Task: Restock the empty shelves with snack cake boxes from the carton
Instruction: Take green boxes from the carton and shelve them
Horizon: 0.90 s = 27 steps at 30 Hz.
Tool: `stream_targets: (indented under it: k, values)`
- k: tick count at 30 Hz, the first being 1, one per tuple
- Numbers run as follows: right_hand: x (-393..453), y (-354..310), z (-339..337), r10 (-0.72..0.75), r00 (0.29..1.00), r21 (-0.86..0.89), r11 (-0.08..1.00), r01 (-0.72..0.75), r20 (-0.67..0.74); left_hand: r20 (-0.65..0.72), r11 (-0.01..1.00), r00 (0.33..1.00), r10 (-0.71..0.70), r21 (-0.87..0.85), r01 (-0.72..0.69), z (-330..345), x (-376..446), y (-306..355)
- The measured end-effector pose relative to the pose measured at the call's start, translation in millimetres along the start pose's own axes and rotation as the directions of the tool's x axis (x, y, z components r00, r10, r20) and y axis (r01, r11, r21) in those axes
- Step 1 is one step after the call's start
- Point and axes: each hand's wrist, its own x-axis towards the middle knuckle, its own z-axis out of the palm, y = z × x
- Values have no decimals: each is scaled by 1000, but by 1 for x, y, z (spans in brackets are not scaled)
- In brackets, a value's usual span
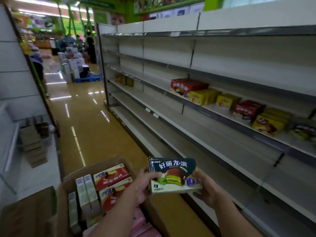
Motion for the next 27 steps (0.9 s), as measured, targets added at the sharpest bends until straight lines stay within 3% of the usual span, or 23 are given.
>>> stream_targets:
  k: [4,9,14,19,23,27]
  values:
    - [-22,-1,-45,-27,1000,-33,999,27,9,141,992,990,-24,125,6,45,7,-8]
    - [-57,-2,-101,-172,970,48,982,183,-173,260,939,965,-45,340,-48,123,13,-22]
    - [-87,-8,-165,-230,882,66,958,280,-412,369,777,929,-28,592,-212,207,24,-45]
    - [-115,-25,-234,-274,770,-32,949,314,-576,515,760,857,13,552,-344,298,24,-67]
    - [-137,-46,-283,-307,736,-79,941,328,-603,598,721,798,-70,583,-374,351,29,-83]
    - [-144,-65,-332,-345,680,-166,934,315,-648,628,700,776,-55,579,-419,405,40,-95]
